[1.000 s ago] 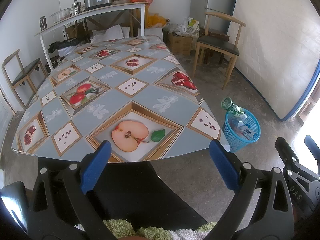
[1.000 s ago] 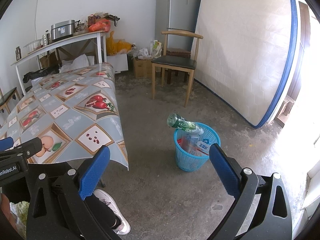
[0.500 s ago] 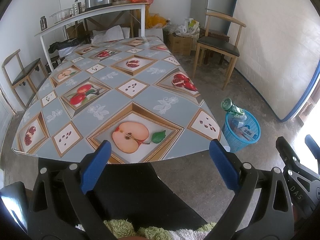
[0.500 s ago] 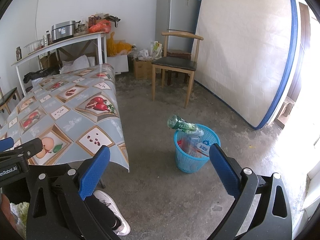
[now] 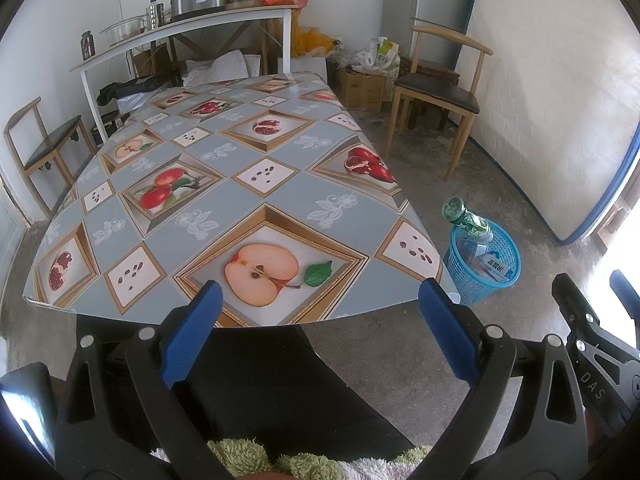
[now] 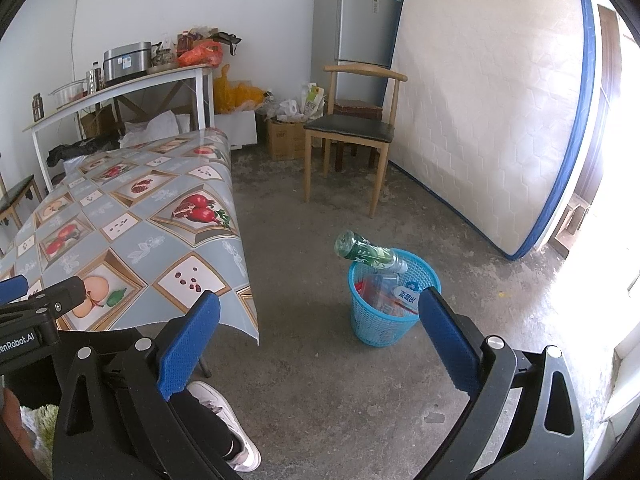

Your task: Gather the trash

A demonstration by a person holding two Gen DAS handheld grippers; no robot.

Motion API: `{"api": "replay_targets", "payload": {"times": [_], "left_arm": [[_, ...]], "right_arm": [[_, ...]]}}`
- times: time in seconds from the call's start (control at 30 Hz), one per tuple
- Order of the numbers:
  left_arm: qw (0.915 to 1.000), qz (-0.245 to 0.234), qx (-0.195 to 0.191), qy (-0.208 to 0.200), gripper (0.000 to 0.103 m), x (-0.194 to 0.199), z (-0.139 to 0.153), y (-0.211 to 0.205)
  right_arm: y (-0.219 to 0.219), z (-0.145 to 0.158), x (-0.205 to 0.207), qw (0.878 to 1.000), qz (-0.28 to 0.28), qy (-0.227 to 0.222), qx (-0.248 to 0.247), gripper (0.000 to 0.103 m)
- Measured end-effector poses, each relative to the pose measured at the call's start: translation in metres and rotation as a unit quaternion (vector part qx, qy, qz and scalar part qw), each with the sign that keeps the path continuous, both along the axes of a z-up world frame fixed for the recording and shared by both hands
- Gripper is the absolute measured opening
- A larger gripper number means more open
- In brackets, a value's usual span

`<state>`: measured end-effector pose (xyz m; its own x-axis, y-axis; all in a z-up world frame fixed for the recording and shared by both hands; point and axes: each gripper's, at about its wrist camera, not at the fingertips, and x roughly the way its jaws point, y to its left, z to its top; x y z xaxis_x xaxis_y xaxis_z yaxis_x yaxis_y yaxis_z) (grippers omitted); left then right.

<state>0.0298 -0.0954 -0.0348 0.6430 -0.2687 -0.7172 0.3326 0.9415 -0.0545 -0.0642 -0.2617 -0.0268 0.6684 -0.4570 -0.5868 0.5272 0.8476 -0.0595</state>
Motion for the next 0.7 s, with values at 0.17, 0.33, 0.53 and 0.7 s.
{"api": "replay_targets", "payload": {"times": [0.17,0.33,0.53,0.7], "left_arm": [[1.0,0.0,0.0,0.001,0.094,0.0001,-0.0001,0.0002],[1.0,0.0,0.0,0.001,0.094,0.0002,0.0001,0.0008],[1.0,0.001,-0.001,0.001,0.094,0.0001,-0.0001,0.0009],[1.0,0.0,-0.001,0.001,0.094,0.0003,-0.0005,0.0009]], "right_arm": [[-0.0002,0.0003,0.0005,1.0,0.0,0.001,0.0,0.097],[0.0004,0.0013,0.0004,1.0,-0.001,0.0,0.001,0.097],[0.0002,0.0018,0.001,1.0,-0.001,0.0,0.0,0.097],[0.001,0.0005,0.0004,1.0,-0.001,0.0,0.0,0.097]]}}
